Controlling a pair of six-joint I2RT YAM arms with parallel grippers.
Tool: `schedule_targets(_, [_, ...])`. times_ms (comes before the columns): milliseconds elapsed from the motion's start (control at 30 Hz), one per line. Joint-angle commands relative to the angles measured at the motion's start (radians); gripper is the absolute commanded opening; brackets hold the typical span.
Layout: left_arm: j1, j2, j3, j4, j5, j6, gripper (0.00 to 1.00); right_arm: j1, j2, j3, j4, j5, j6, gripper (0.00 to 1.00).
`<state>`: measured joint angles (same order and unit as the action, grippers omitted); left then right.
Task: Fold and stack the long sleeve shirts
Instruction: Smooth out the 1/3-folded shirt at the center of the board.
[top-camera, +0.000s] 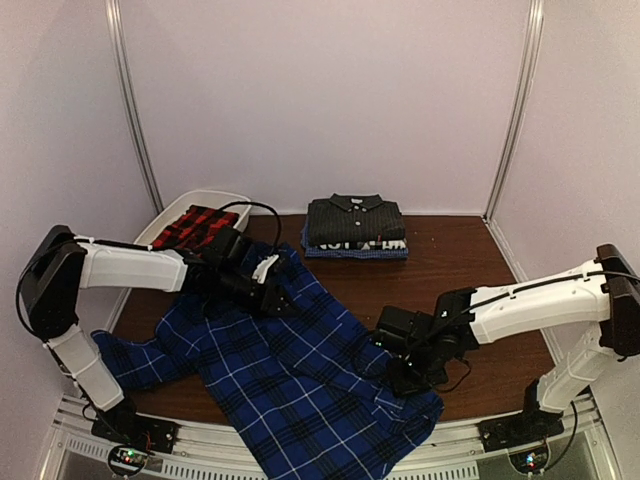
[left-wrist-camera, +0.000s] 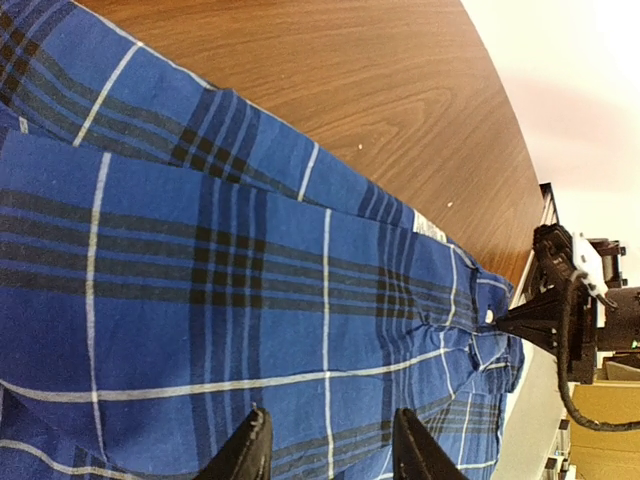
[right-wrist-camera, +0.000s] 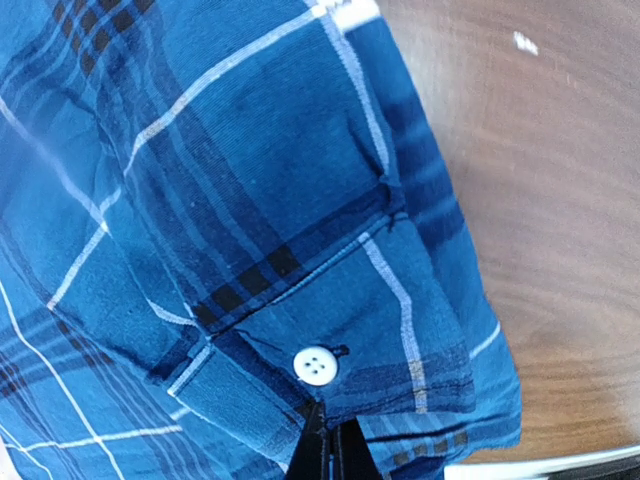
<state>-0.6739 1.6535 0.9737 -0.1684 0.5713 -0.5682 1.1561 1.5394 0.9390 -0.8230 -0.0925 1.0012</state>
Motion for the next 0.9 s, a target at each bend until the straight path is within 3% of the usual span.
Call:
schedule_targets(0, [0.009, 0.039, 0.031, -0.004, 0.017, 0.037, 0.42, 0.028, -0.05, -0.022, -0.05, -0.015, 0.079, 0.0])
schedule_targets(567, [0.025, 0.114, 0.059, 0.013, -0.05, 0.021, 0.4, 0.126, -0.059, -0.027, -0.03, -0.041, 0.18, 0.02])
schedule_targets(633, [0.032, 0.126, 0.073, 0.01, -0.071, 0.018, 0.39, 0.126, -0.07, -0.028, -0.029, -0.029, 0.184, 0.06])
schedule_targets(867, [0.07, 0.184, 0.109, -0.001, -0.125, 0.016, 0.37, 0.124, -0.161, 0.019, -0.088, 0.083, 0.187, 0.41])
